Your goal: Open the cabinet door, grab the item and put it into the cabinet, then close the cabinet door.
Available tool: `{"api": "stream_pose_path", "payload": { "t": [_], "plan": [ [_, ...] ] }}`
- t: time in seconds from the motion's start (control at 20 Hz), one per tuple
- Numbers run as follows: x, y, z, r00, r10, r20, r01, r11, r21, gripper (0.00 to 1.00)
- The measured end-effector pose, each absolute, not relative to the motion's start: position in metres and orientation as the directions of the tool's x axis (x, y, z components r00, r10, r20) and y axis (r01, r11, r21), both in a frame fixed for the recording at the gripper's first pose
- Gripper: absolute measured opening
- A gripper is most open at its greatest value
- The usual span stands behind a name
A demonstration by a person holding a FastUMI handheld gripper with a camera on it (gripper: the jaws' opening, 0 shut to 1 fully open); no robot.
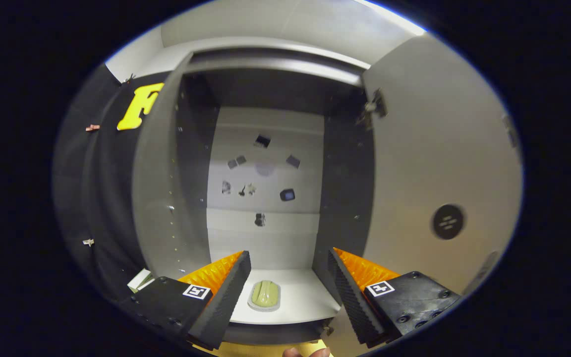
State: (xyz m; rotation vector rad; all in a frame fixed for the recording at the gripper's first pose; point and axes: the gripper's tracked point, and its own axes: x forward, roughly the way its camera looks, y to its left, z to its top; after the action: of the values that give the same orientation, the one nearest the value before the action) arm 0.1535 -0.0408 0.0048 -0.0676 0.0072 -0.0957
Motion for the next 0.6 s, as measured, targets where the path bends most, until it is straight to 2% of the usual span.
{"api": "stream_pose_path", "payload": {
  "t": [0.25, 0.6],
  "plan": [
    [0.045, -0.055, 0.043, 0.996, -0.08, 0.05, 0.083, 0.995, -0.064, 0.98],
    [-0.063, -0.127, 0.059, 0.977, -0.206, 0.06, 0.209, 0.977, -0.045, 0.98]
  ]
}}
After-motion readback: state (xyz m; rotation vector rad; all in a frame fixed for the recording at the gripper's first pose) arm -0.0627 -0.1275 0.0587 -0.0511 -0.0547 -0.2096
